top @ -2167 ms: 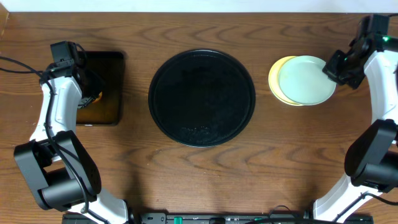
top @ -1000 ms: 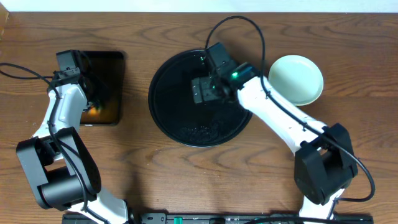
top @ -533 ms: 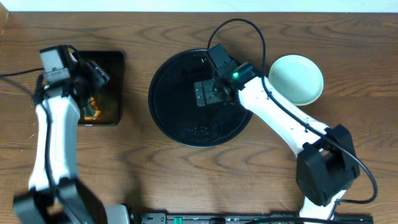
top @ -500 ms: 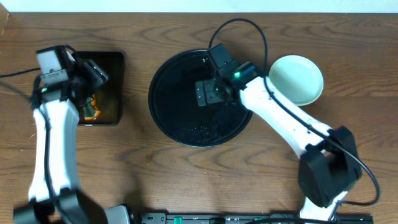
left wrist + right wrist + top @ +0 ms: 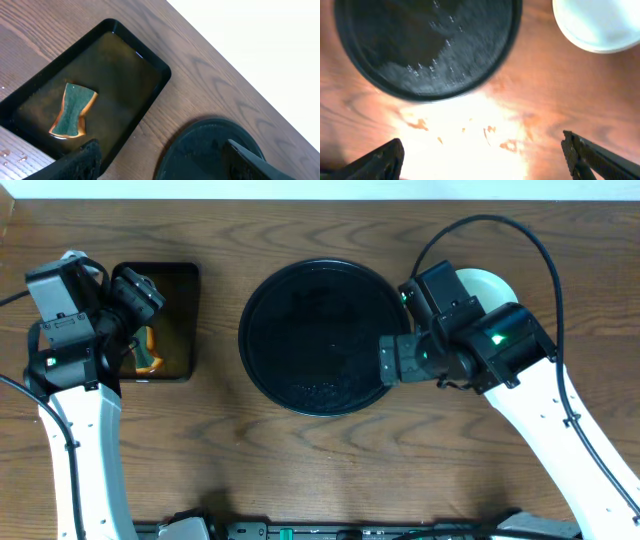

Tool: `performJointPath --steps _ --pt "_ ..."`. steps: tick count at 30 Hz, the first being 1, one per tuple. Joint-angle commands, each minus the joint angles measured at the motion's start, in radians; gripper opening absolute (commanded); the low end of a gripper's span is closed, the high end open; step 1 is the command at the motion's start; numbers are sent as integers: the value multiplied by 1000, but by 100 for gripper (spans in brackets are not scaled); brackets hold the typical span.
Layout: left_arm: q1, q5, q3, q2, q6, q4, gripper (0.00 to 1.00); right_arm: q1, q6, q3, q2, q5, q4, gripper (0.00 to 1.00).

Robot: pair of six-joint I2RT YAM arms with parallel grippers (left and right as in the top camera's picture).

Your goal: Clean dirty plates on tray and stack at the side

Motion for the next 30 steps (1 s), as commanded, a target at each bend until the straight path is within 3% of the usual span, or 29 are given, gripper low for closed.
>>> performJointPath --steps 1,20,26,30 --pt "5 4 11 3 -1 -3 77 10 4 2 4 12 -50 99" --pt "5 4 11 3 -1 -3 78 10 4 -21 6 50 -117 99" --pt "5 4 11 3 -1 -3 78 8 -50 -214 -76 90 140 99" --pt "5 4 11 3 -1 -3 78 -19 -114 -455 -196 85 422 99"
